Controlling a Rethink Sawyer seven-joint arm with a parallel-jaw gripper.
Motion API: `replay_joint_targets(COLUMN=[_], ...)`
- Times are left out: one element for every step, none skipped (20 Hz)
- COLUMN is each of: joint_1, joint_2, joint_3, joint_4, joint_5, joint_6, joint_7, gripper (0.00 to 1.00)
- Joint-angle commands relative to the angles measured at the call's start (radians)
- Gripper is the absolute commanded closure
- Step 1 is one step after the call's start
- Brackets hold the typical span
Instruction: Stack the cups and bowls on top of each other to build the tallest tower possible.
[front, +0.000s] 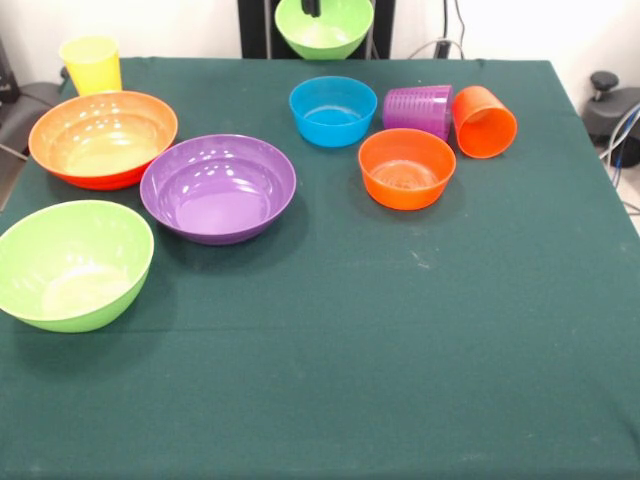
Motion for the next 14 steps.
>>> replay_joint_targets(joint_1=[0.026, 0.025, 0.019, 0.024, 0.026, 0.026, 0.018, 0.014, 0.016, 0.020, 0.015, 0.016, 0.015, 0.017], joint_2=[0.007, 0.011, 0.022, 0.039, 0.058, 0.076, 0.093, 0.108, 0.134, 0.154, 0.167, 0.177, 0.191, 0.200], joint_3=[0.084, 0.078, 0.066, 0.052, 0.039, 0.030, 0.023, 0.018, 0.006, -0.001, -0.003, -0.006, -0.013, -0.017], joint_4=[-0.043, -0.056, -0.083, -0.107, -0.131, -0.153, -0.180, -0.199, -0.227, -0.246, -0.261, -0.274, -0.294, -0.308], joint_5=[-0.003, -0.006, -0.016, -0.018, -0.023, -0.026, -0.036, -0.037, -0.040, -0.040, -0.041, -0.038, -0.039, -0.036], joint_6=[0.074, 0.063, 0.045, 0.042, 0.035, 0.027, 0.011, 0.000, -0.002, -0.004, -0.012, -0.015, -0.022, -0.029], joint_7=[-0.078, -0.067, -0.051, -0.030, -0.010, 0.007, 0.020, 0.032, 0.050, 0.062, 0.065, 0.068, 0.076, 0.082], gripper=[1.00, 1.00, 1.00, 1.00, 1.00, 1.00, 1.00, 1.00, 1.00, 1.00, 1.00, 1.00, 1.00, 1.00])
